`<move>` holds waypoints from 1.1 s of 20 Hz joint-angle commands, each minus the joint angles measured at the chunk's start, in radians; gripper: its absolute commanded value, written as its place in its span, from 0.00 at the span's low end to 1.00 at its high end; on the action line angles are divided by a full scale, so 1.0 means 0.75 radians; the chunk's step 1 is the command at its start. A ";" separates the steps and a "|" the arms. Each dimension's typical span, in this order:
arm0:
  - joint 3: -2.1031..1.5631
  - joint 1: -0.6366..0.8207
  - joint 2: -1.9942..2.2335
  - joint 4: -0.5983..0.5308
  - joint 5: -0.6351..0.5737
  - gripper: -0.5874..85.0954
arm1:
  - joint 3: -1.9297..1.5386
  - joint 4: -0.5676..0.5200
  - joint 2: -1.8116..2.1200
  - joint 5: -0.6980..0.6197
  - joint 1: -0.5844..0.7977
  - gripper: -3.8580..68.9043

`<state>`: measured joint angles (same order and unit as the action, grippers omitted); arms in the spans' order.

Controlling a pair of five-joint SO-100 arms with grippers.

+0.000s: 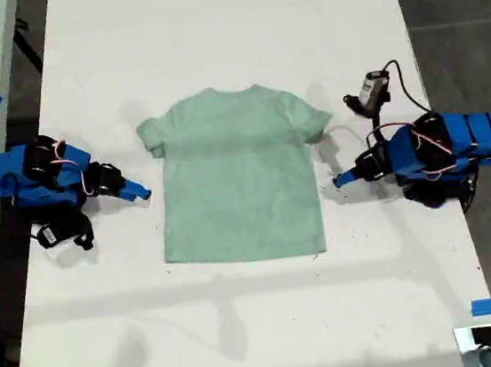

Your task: Fold tshirt

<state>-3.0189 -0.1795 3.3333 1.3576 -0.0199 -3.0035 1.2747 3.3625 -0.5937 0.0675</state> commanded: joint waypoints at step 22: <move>0.832 0.522 -0.908 -0.178 -0.200 0.01 | 0.843 0.110 -0.757 0.683 0.387 0.05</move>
<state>-2.6277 0.1243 2.7903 1.2011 -0.0644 -2.5909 1.3100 2.9376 0.0414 0.2715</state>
